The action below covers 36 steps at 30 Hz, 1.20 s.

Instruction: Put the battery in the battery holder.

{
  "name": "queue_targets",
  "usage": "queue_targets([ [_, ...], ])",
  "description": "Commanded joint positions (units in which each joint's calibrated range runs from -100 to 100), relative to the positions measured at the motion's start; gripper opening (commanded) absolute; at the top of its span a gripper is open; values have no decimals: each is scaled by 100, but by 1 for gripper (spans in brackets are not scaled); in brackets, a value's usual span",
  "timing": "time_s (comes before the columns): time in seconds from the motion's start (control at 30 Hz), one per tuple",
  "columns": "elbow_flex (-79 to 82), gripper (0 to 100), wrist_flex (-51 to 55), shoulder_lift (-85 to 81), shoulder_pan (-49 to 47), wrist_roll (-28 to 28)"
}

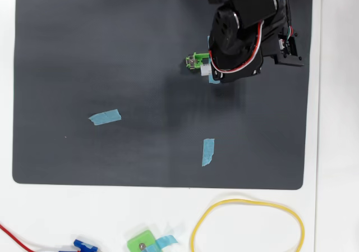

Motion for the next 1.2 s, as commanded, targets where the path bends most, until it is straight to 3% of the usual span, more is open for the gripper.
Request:
queue_targets([
  [0.0, 18, 0, -59, -197, 0, -21],
  [1.17, 247, 0, -59, -197, -249, -199],
])
